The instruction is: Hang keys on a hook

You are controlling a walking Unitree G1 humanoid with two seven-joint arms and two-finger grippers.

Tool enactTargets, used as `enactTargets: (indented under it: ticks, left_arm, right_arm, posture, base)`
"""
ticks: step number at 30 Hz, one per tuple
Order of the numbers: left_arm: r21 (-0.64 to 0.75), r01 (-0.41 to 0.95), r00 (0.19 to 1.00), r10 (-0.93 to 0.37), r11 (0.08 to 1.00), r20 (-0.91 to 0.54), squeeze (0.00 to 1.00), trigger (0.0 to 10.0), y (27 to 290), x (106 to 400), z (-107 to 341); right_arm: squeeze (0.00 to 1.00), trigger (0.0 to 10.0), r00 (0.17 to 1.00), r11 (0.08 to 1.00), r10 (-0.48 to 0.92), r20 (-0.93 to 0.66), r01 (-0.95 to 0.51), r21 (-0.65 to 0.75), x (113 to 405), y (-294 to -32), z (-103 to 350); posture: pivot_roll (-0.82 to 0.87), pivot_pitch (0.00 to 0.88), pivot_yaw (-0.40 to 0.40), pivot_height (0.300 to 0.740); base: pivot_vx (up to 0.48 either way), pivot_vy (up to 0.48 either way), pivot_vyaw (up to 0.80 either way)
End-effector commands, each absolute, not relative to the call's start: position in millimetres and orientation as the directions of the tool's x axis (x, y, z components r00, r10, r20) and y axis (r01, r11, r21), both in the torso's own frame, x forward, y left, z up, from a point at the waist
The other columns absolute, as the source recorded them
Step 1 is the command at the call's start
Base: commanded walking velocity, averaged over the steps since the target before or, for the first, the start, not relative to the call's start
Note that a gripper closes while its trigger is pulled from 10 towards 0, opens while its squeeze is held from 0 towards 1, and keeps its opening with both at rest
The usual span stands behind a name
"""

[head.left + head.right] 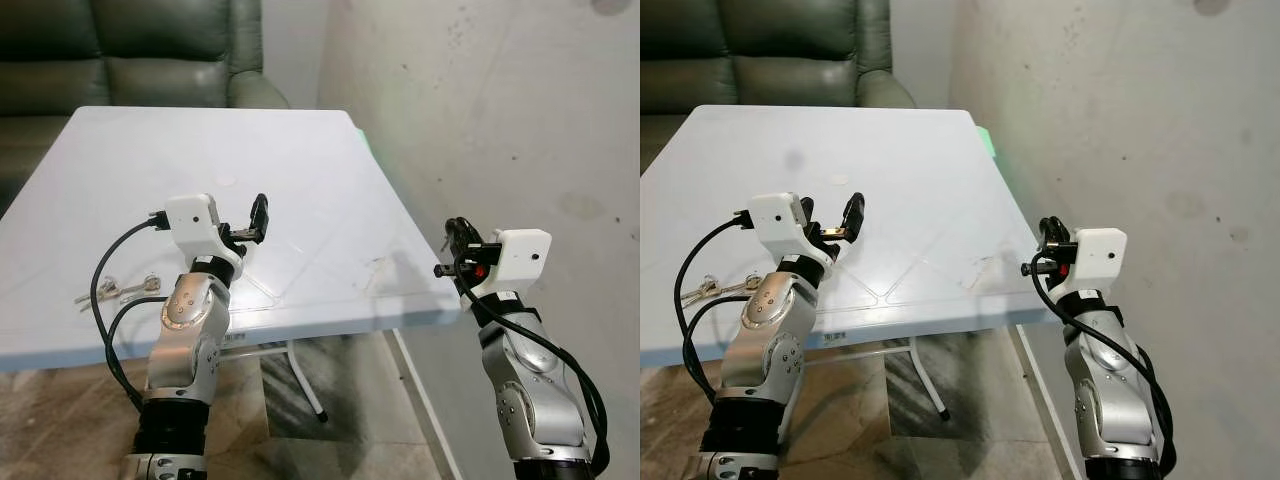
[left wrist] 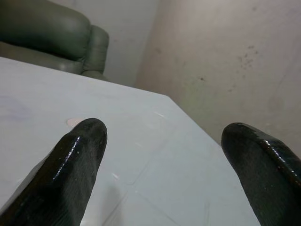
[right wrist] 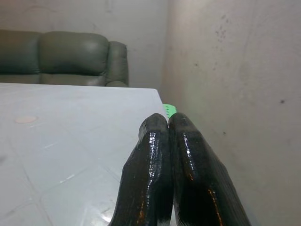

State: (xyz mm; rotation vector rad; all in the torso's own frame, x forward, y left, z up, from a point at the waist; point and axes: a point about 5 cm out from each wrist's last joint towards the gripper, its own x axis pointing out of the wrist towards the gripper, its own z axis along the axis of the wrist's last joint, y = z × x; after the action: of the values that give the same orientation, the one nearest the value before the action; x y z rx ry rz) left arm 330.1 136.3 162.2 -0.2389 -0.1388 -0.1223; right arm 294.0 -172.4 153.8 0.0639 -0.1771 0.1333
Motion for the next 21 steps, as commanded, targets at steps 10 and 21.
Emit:
enactTargets:
  ticks: [10, 21]
  left_arm:
    - [-0.243, 0.144, 0.983, -0.11, 0.959, 0.147, 0.0, 10.0, 134.2, 331.5, 163.9]
    - [-0.241, 0.149, 0.981, -0.113, 0.959, 0.155, 0.0, 10.0, 133.2, 331.6, 165.4]
  right_arm:
    - [0.0, 10.0, 0.978, 0.991, 0.107, 0.182, -0.12, 0.062, 291.8, -176.2, 155.9]
    - [0.0, 10.0, 0.979, 0.991, 0.105, 0.176, -0.118, 0.065, 292.5, -176.0, 155.1]
  posture:
    - [0.12, 0.001, -0.071, 0.74]
    - [0.11, 0.006, -0.065, 0.74]
  base:
    - [0.0, 0.0, -0.69]
    - [0.0, 0.0, -0.69]
